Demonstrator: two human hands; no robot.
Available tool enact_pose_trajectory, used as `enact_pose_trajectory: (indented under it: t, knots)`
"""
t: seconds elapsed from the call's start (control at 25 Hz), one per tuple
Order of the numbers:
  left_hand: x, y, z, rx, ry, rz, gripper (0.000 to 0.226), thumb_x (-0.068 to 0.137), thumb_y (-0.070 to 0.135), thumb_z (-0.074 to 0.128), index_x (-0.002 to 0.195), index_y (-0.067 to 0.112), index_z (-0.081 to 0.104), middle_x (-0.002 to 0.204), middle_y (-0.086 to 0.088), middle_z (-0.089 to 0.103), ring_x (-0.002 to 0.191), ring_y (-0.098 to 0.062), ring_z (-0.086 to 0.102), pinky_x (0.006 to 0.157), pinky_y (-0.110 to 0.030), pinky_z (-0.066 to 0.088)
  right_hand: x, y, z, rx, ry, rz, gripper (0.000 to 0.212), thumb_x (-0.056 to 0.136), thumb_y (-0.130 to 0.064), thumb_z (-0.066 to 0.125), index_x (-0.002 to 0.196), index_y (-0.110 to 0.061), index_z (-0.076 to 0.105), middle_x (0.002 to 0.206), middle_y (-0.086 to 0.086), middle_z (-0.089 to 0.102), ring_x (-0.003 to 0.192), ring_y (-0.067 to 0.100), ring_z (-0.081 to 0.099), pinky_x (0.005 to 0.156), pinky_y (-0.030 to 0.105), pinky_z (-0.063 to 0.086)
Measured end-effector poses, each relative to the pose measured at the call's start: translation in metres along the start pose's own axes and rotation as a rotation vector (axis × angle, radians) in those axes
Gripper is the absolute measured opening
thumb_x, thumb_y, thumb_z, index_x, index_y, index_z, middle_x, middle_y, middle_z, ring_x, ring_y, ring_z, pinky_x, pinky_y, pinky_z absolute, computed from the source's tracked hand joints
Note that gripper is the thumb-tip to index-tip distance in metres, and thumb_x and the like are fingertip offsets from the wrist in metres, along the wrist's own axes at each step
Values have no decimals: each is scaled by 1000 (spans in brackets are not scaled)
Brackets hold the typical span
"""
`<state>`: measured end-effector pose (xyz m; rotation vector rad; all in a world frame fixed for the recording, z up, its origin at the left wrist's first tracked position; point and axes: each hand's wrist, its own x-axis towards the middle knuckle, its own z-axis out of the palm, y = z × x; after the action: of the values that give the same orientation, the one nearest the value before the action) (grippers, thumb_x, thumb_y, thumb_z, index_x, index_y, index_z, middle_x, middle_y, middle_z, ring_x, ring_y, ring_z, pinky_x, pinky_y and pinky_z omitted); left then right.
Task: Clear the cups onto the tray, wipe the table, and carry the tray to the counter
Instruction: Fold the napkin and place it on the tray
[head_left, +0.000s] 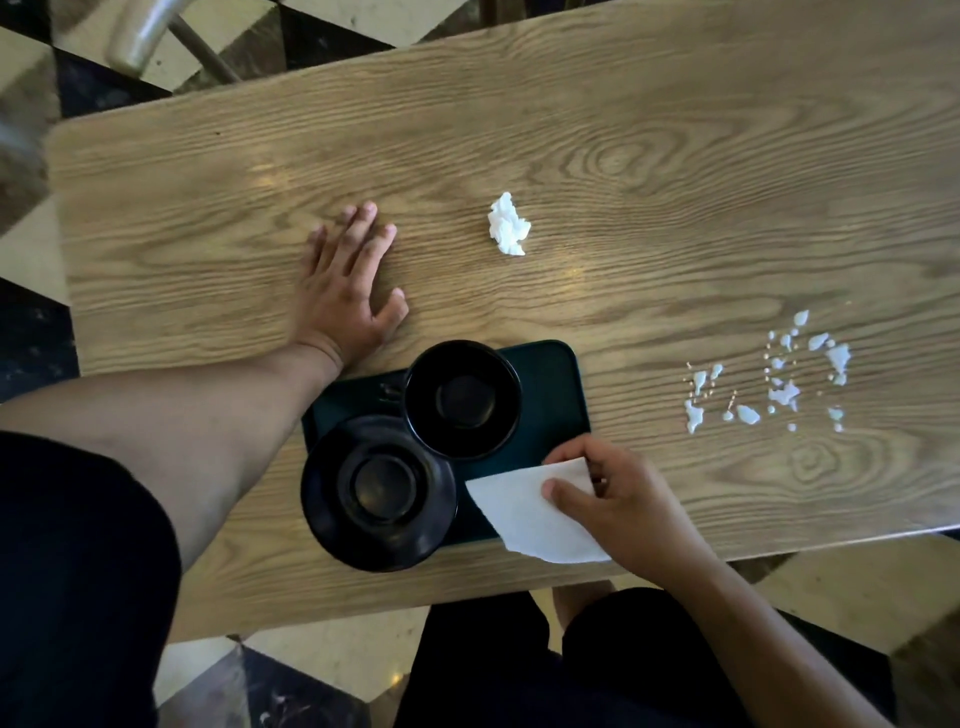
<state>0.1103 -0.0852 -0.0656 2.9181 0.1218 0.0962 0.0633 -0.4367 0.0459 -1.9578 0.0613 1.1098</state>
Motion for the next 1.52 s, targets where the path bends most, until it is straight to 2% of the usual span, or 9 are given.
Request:
enact_pose_trajectory:
  t: [0.12,0.32,0.44,0.56,0.68,0.8,0.92,1.12,1.52]
  knots:
    - [0,0,-1,5,-15,-10,74,88,44,48,152,8,46,167,-17,32,156,-32,25,127,-55,14,13,-7,12,-48,10,-28,10,89,-25,72,93,-34,67,79,-6,75,67,9,68,56,23,51]
    - [0,2,-3,-3,-20,-11,74,89,44,48,153,8,45,167,-17,31,157,-32,24,128,-54,12,18,-4,18,-192,207,-45,7,91,-27,67,96,-31,66,59,-19,60,59,4,57,54,17,42]
    - [0,4,-4,-1,-13,-11,73,89,44,48,153,8,46,167,-16,32,157,-32,25,127,-53,12,15,-1,17,-263,273,-66,12,91,-32,67,103,-30,65,63,-9,60,62,10,59,59,26,43]
    - [0,4,-4,-12,-12,-15,73,89,43,48,153,8,46,167,-16,32,157,-32,25,128,-53,12,9,-3,14,-365,280,-145,31,94,-37,67,124,-29,63,65,-4,61,63,17,62,62,34,49]
    - [0,5,-4,-10,-14,-16,73,89,43,48,153,8,46,167,-16,32,157,-32,24,128,-53,12,1,-4,7,-452,298,-175,40,95,-38,65,134,-29,59,83,-3,71,79,22,68,73,38,56]
    - [0,5,-5,-12,-15,-17,73,89,43,48,153,8,45,168,-16,31,157,-31,23,128,-52,11,-2,2,1,-455,374,-222,31,94,-32,67,124,-27,67,99,-7,76,88,19,73,76,38,59]
    - [0,6,-5,-16,-22,-22,72,90,43,48,153,8,45,168,-15,31,157,-31,23,128,-52,10,0,9,-1,-459,401,-245,20,92,-25,69,112,-24,72,97,-10,72,81,18,71,69,38,58]
    - [0,5,-5,-8,-21,-18,72,91,43,47,153,8,45,168,-15,31,157,-32,23,128,-53,12,8,19,1,-405,383,-287,22,90,-14,72,109,-24,71,97,-12,59,73,13,64,63,36,57]
    - [0,5,-5,-19,-19,-18,72,89,42,48,153,8,46,168,-16,31,157,-31,23,128,-53,13,17,31,8,-402,406,-291,23,89,-16,74,109,-27,75,84,-13,48,63,12,54,56,37,55]
